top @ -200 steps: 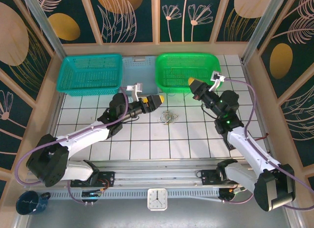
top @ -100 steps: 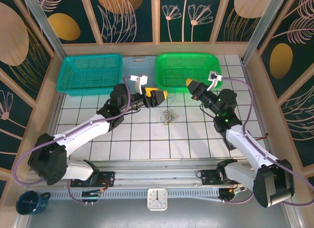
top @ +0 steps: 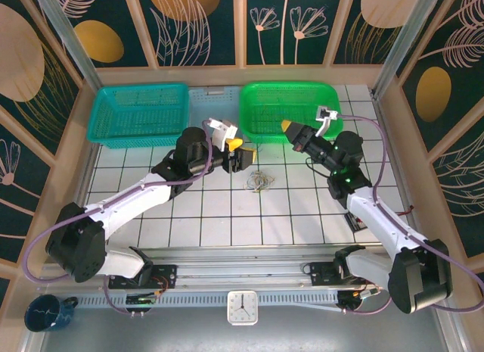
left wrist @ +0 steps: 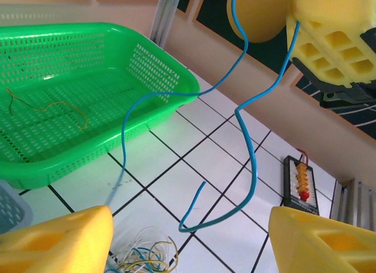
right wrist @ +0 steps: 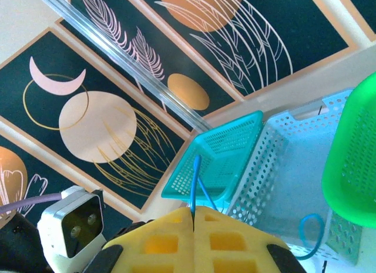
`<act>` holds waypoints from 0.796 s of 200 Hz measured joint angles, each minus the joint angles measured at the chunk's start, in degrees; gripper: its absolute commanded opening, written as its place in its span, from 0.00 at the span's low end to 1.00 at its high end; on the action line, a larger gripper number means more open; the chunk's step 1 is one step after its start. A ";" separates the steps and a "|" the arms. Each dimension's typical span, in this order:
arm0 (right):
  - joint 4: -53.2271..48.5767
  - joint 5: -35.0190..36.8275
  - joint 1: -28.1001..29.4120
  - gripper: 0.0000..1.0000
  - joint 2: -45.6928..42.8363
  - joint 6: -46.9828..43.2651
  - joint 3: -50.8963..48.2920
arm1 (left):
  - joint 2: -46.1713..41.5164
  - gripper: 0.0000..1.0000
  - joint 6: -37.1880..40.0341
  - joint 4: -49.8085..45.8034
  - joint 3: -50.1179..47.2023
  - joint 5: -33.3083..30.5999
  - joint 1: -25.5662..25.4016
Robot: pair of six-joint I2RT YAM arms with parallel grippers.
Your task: Untangle the cables
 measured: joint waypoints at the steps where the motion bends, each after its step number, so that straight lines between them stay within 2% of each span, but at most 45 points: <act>1: 0.02 -0.02 0.00 0.00 0.02 0.00 0.00 | 0.00 0.67 0.07 0.00 0.00 -0.02 0.00; 52: 0.46 -1.60 0.13 0.00 1.09 1.51 0.42 | 1.40 0.61 1.05 0.07 0.24 0.31 0.00; 115: 1.66 -2.14 1.57 0.00 2.40 2.78 0.44 | 2.62 0.42 1.14 0.90 0.50 0.70 0.00; 138: 1.88 -2.25 2.10 0.00 3.04 2.80 0.57 | 2.84 0.30 0.98 0.94 0.57 0.87 0.00; 159: 1.92 -2.56 2.43 0.00 3.50 2.78 0.79 | 2.99 0.07 0.92 1.03 0.57 0.90 0.00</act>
